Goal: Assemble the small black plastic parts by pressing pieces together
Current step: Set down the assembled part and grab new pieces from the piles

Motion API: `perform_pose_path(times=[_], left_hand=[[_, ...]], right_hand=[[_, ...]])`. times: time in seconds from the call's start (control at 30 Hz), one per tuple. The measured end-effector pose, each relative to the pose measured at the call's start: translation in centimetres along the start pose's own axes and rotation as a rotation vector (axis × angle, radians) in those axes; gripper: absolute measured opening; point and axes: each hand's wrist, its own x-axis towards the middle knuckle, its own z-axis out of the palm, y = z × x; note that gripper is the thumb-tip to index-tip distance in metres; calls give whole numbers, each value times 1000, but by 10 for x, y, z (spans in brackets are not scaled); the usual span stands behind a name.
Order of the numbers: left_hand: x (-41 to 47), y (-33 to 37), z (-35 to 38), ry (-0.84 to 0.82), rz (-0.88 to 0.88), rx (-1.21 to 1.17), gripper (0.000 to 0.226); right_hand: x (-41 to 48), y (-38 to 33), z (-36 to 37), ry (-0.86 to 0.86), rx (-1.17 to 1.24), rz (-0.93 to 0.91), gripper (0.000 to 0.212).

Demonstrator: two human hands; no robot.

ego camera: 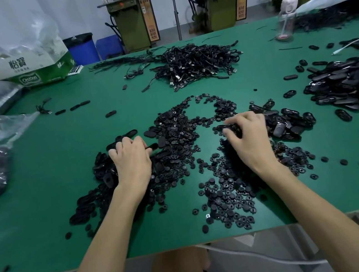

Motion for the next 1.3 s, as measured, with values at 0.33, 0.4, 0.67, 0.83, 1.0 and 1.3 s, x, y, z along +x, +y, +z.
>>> perform_pose_path(times=[0.33, 0.4, 0.67, 0.83, 1.0, 1.3], left_hand=[[-16, 58, -11, -354, -317, -1598, 18], [-18, 73, -10, -439, -340, -1732, 21], [-28, 114, 6, -493, -254, -1618, 28], [-35, 114, 17, -357, -57, -1427, 21], [-36, 115, 20, -345, 9, -1335, 35], [-40, 114, 23, -217, 35, -1355, 23]], right_hand=[[-2, 0, 9, -111, -252, -78, 19], [-2, 1, 8, -108, -252, -86, 18], [-1, -2, 4, 10, -20, -97, 15], [-2, -2, 1, -26, 180, -122, 8], [-3, -2, -1, 20, 242, -142, 10], [-4, -5, -6, -19, 370, -64, 12]])
